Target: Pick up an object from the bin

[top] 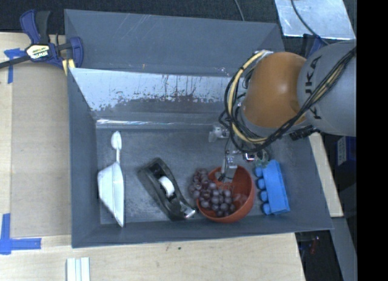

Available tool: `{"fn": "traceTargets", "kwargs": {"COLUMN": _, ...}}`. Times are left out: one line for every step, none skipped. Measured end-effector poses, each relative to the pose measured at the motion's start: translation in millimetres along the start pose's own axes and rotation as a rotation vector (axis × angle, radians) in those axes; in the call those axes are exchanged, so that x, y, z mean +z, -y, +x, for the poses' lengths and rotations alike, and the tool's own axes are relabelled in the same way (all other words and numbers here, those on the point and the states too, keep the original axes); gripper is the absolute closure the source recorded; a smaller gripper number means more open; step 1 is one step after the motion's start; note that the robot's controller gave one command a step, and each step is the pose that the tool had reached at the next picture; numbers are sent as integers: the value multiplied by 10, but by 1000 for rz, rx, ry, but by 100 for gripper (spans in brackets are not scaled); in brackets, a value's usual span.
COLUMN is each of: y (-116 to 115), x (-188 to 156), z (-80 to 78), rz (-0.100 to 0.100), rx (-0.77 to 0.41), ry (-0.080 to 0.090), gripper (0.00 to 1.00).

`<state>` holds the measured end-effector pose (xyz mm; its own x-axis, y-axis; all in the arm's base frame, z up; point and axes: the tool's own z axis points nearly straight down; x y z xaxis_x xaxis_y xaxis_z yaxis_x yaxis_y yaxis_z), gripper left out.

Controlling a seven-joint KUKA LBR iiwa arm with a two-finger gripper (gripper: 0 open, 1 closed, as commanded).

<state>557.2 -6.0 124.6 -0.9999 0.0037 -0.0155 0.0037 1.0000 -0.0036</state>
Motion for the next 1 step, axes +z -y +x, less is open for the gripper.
{"fn": "traceTargets", "kwargs": {"y": -7, "x": 251, "z": -161, "rz": 0, "rx": 216, "ry": -11, "gripper": 0}}
